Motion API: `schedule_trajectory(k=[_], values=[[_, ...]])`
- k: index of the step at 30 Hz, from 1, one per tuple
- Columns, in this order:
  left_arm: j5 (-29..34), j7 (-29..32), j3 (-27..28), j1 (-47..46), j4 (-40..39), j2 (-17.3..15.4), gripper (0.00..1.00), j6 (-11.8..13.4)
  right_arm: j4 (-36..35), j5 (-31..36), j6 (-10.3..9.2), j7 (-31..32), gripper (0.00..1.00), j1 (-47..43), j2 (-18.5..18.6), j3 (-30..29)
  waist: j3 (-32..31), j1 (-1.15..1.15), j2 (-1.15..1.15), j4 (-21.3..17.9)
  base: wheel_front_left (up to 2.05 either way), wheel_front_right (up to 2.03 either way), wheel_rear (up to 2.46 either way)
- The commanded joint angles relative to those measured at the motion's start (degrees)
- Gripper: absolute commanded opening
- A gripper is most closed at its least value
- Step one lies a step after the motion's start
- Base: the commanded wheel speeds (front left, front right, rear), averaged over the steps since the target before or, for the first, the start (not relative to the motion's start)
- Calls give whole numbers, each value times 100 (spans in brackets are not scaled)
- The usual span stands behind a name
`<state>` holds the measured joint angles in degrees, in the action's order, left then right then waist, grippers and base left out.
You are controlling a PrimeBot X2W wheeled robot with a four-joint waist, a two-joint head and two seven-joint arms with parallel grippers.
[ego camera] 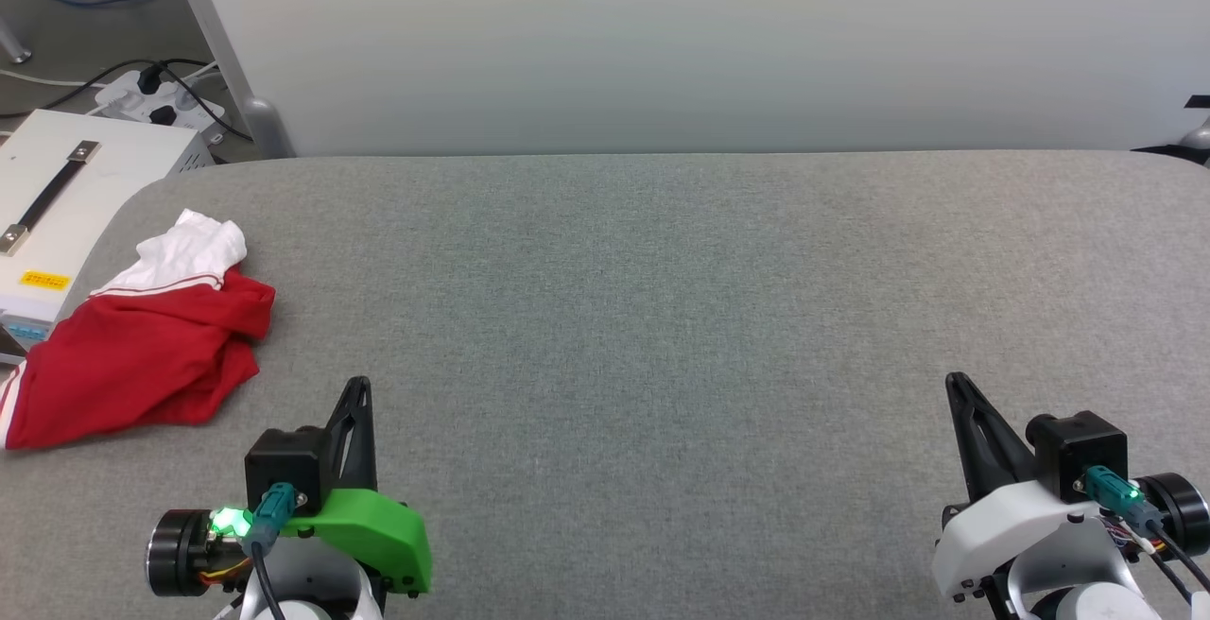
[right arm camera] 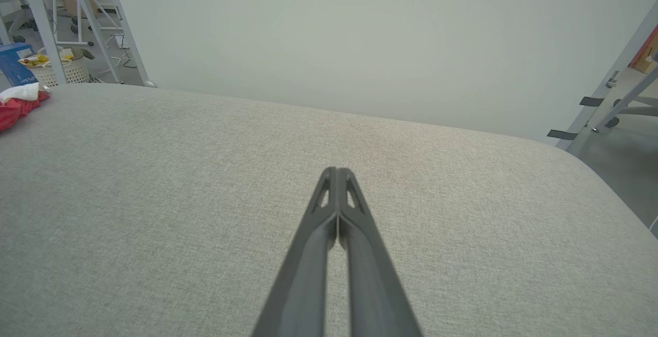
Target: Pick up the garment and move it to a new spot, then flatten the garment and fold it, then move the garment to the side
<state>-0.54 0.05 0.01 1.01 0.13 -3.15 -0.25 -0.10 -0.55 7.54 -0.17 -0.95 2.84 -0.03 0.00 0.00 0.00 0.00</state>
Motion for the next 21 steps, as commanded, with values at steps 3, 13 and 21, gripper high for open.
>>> schedule_trajectory(k=[3, 13, 21], values=[[54, -5, -1, -101, -13, 27, 0, 25, 10, 55, -5, 17, 0, 95, 4, 3, 0, 0, 0, 0, 0, 0, 0], [54, -5, -1, -101, -13, 27, 0, 25, 10, 55, -5, 17, 0, 95, 4, 3, 0, 0, 0, 0, 0, 0, 0], [54, -5, -1, -101, -13, 27, 0, 25, 10, 55, -5, 17, 0, 95, 4, 3, 0, 0, 0, 0, 0, 0, 0]])
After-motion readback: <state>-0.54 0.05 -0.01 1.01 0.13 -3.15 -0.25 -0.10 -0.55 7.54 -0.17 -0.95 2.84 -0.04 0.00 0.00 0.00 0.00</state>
